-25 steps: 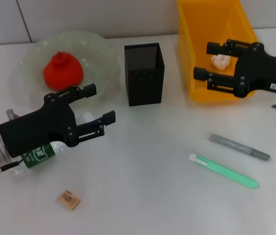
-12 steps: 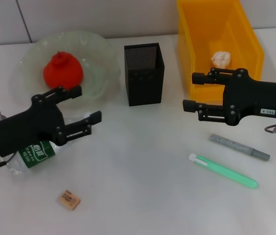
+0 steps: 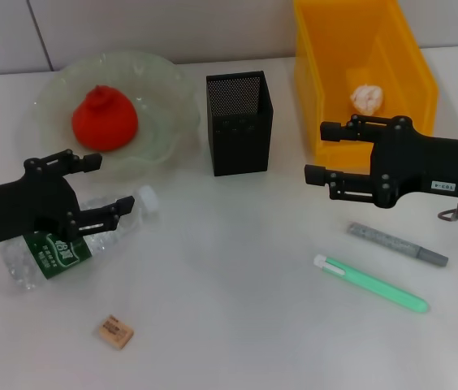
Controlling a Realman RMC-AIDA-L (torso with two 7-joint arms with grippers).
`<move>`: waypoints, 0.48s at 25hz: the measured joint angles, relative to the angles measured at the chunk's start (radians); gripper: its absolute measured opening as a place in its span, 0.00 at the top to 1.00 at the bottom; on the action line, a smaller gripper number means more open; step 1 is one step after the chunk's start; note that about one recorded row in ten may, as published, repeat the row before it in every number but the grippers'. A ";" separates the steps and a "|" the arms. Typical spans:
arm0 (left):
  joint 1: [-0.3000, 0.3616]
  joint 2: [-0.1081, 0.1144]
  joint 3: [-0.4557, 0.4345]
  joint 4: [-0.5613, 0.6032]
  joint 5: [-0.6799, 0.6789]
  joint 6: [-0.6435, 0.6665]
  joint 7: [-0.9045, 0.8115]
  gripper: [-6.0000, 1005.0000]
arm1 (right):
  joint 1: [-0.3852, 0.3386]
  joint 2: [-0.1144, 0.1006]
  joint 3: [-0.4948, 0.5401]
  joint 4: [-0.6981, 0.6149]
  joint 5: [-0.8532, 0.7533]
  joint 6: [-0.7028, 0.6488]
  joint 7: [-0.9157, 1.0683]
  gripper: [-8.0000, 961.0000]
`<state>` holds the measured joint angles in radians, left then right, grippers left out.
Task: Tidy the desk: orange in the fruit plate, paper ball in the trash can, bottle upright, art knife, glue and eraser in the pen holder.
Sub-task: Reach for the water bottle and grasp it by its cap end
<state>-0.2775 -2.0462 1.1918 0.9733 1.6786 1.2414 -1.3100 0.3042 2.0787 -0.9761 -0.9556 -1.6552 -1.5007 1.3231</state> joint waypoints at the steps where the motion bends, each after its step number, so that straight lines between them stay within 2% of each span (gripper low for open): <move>1: 0.001 0.000 0.000 0.034 0.040 0.004 -0.038 0.30 | 0.001 0.000 0.000 0.002 0.000 0.003 0.000 0.28; 6: 0.004 0.000 0.000 0.184 0.218 0.031 -0.198 0.30 | 0.010 0.001 0.000 0.022 0.004 0.011 0.000 0.28; 12: -0.008 -0.005 -0.015 0.266 0.300 0.088 -0.257 0.30 | 0.019 0.001 -0.001 0.042 0.004 0.031 -0.002 0.28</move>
<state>-0.2850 -2.0516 1.1771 1.2392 1.9783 1.3297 -1.5667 0.3231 2.0800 -0.9776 -0.9139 -1.6511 -1.4700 1.3211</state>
